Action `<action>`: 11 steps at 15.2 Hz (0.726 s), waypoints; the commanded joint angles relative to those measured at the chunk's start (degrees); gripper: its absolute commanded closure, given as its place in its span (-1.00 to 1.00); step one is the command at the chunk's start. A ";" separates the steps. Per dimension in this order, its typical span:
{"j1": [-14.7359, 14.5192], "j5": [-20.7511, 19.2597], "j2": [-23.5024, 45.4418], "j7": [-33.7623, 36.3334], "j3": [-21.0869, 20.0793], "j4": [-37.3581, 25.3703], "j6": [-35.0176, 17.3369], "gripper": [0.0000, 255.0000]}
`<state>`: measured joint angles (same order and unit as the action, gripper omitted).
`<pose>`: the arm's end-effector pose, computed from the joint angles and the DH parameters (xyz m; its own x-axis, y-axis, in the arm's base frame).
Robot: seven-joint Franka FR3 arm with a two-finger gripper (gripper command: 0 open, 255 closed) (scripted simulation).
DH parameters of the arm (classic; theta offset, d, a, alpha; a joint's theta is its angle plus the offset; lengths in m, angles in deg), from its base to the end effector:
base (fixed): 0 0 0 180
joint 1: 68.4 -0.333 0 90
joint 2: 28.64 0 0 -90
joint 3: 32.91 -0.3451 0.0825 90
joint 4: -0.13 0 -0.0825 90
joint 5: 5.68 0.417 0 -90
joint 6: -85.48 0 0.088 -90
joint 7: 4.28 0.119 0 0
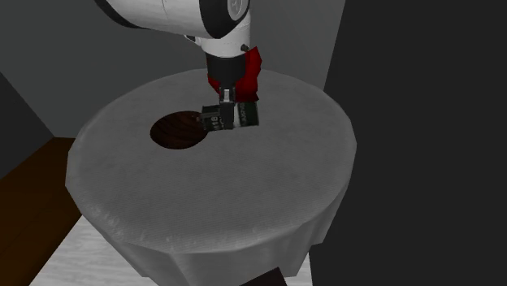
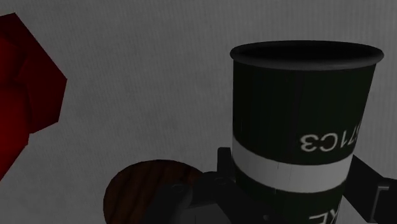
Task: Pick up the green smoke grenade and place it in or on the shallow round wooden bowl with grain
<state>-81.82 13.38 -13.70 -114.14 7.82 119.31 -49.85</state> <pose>0.5568 -0.2676 0.3344 0.3228 0.9452 0.0494 0.9382 -0.3265 0.1146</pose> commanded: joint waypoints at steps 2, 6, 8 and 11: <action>-0.58 2.14 4.19 2.27 -2.09 -4.82 1.22 1.00; -1.42 3.63 8.96 5.94 -4.24 -11.61 3.58 1.00; -1.67 4.28 11.53 7.79 -5.23 -15.46 4.98 1.00; -1.78 5.14 15.67 10.62 -6.64 -21.90 7.37 1.00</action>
<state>-83.44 18.27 0.70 -104.58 1.62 99.38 -43.21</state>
